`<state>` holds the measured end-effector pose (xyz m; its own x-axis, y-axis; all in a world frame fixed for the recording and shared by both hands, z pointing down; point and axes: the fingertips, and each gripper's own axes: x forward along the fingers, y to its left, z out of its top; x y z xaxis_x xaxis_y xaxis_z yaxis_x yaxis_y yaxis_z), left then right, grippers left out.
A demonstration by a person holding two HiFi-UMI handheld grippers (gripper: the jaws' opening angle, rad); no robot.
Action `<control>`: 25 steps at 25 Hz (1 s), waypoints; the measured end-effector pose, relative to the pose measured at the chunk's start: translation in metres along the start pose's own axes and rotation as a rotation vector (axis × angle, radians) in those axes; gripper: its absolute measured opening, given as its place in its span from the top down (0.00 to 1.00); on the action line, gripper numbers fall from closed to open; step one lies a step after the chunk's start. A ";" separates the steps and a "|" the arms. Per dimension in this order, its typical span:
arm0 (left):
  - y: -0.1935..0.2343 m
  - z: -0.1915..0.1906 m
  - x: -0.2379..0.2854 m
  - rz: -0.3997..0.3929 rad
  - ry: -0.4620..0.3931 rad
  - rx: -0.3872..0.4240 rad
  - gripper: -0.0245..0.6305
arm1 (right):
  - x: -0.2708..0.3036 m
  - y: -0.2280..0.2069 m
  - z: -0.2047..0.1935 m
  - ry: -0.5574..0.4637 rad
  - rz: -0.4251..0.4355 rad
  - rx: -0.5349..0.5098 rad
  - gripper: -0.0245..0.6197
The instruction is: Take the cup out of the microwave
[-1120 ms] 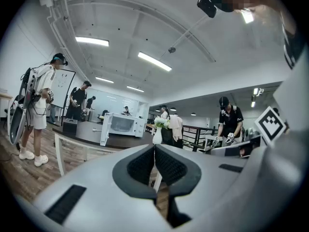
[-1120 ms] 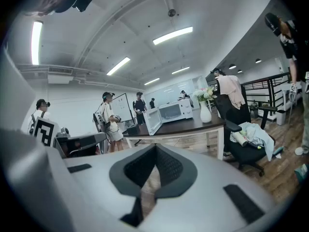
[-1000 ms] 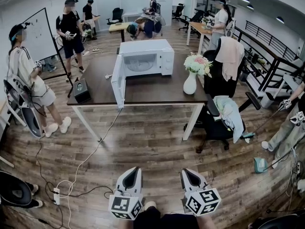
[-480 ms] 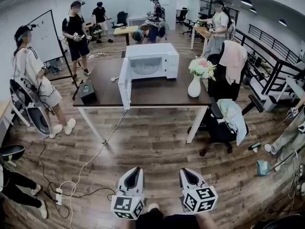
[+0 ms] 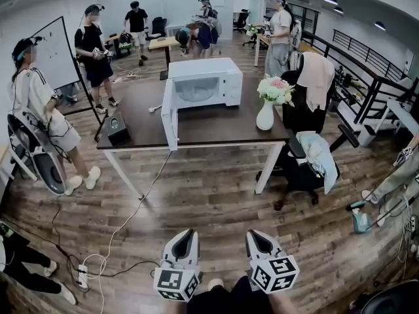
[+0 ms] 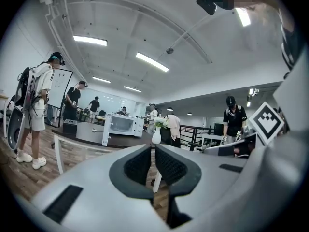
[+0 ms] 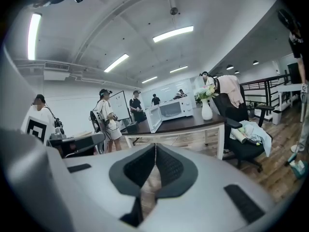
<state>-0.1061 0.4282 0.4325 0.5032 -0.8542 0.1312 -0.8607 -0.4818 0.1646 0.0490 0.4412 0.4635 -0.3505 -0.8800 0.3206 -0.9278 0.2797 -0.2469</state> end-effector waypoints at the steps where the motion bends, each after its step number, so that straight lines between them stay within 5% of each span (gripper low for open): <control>1: 0.002 -0.001 -0.001 -0.002 0.002 -0.001 0.95 | 0.001 0.002 -0.002 -0.001 -0.003 0.002 0.97; 17: 0.041 0.001 0.002 0.027 -0.002 -0.031 0.95 | 0.039 0.029 0.005 0.036 0.030 -0.026 0.97; 25: 0.057 0.003 0.039 0.041 0.013 -0.029 0.95 | 0.077 0.009 0.013 0.054 0.038 0.007 0.97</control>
<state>-0.1359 0.3667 0.4443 0.4687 -0.8703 0.1511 -0.8781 -0.4403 0.1874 0.0156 0.3708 0.4742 -0.3918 -0.8469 0.3596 -0.9130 0.3095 -0.2659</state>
